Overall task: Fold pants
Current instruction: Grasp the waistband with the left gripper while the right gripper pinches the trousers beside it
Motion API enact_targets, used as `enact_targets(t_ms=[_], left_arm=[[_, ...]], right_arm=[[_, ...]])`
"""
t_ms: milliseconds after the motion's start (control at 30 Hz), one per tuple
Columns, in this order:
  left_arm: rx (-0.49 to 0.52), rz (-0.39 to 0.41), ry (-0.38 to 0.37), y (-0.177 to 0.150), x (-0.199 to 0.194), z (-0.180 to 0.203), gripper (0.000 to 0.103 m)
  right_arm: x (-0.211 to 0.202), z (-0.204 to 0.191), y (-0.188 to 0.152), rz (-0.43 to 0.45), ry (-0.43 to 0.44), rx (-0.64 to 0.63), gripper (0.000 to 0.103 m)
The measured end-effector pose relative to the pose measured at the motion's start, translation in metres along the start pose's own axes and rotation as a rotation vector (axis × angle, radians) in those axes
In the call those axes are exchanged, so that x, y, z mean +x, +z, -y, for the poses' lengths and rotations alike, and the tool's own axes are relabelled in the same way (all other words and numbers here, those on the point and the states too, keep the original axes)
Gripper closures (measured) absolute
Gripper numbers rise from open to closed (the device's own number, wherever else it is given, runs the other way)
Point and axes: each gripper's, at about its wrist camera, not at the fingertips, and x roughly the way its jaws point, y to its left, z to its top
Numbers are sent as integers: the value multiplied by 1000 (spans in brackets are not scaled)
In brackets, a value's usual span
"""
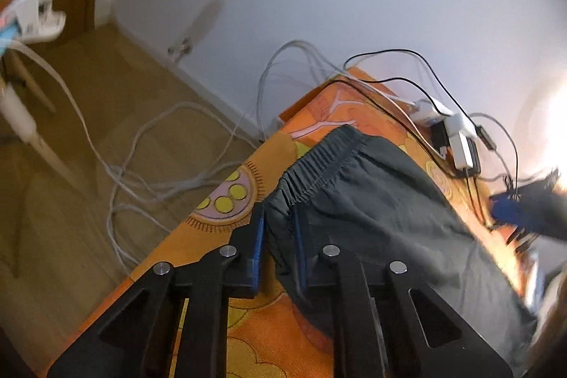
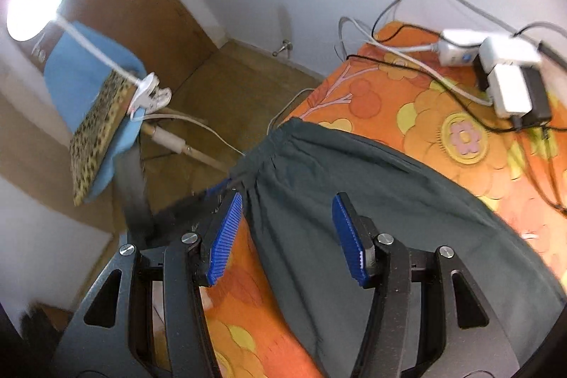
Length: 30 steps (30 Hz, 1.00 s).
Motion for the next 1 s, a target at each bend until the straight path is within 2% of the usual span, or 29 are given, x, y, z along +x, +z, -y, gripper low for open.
enact_targets(t_ms=[200,300,367,500,567,633,667,700,733,800,900,1000], left_arm=[[192,108,8,-15,-20,30,91],[270,141,-10,-22,-30,42,91],[317,147,-21,-25,-33,49,91],[354,147,-39,-27,-34,53,91],[344,137,-45,-26,-33,51,91],[315,123,-52,-22,-30,44,91],[301,118,-57,-21,-30,40,91],[277,116,-62,-17,-29,35,91],[263,114,-69,-16,-29,31,91],[244,109,-82,-14,-29,24,91],[248,106,-83,-13,-29,20,91],[246,85,-83,-14,-23,23,91]], right_arm=[[43,6,27,-59,39,134,47],[66,2,34,-129,61,149,46],[79,-4,36,-156,26,125,46],[106,-4,37,-221,11,126,46],[119,-5,32,-264,-33,113,46],[125,-5,30,-271,-54,103,55],[125,-5,30,-263,-59,108,69],[124,-3,30,-255,-60,114,77],[122,0,30,-247,-44,119,81],[116,4,30,-216,-5,129,95],[106,11,31,-171,41,164,96],[101,13,29,-155,51,163,97]])
